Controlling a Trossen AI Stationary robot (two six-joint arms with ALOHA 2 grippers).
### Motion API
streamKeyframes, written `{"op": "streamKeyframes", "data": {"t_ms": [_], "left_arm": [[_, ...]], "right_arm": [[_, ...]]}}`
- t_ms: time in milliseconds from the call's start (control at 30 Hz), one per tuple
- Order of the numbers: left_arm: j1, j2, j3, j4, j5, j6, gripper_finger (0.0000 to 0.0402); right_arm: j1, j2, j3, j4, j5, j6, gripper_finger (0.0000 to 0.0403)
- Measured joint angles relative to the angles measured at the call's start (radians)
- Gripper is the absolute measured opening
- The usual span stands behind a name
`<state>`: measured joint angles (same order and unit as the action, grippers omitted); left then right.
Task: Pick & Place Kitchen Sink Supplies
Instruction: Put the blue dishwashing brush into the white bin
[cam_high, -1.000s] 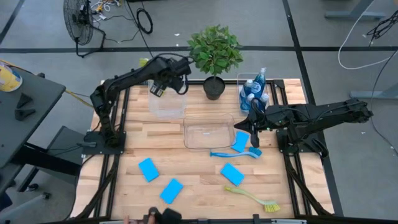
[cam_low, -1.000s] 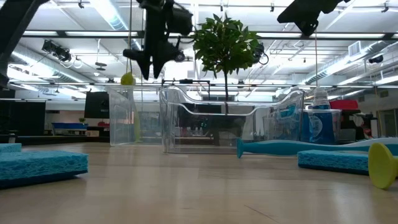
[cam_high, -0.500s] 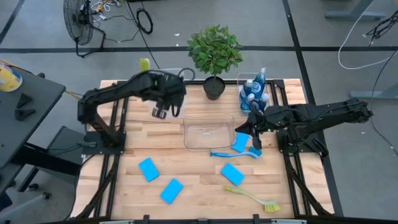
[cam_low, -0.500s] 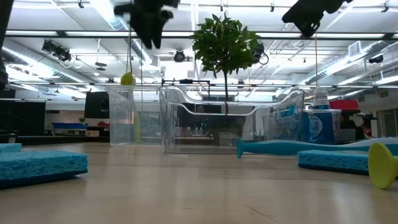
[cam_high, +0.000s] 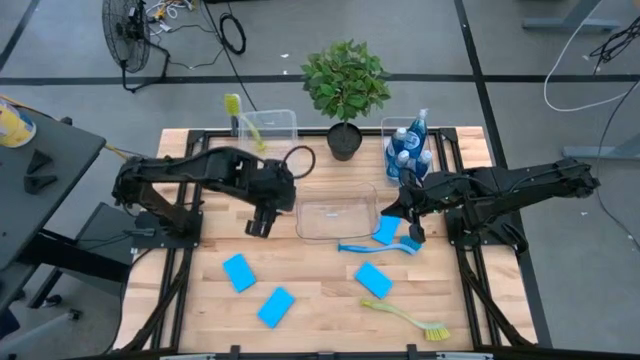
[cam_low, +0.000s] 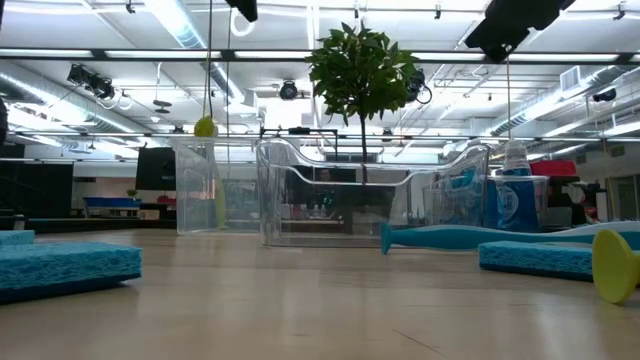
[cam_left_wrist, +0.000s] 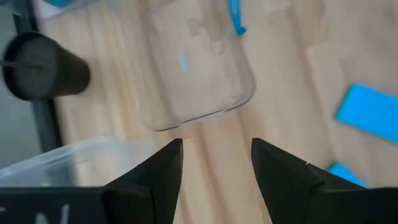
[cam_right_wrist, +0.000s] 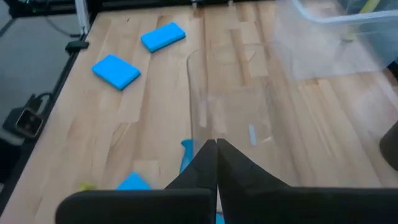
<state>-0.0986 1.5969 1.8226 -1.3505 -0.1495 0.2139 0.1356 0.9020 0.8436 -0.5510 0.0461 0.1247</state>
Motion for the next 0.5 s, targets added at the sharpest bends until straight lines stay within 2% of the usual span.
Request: {"op": "streamKeyframes", "data": {"t_ms": [267,500], "left_arm": [[-0.087,0.028,-0.001,0.047,0.084,-0.11,0.0197],[-0.139,0.038,-0.001,0.127,0.083,-0.125,0.0197]], "right_arm": [[0.001,0.0,0.0,-0.045,-0.152,0.026,0.0004],[0.064,-0.001,0.0,-0.125,-0.192,0.079,0.0004]]}}
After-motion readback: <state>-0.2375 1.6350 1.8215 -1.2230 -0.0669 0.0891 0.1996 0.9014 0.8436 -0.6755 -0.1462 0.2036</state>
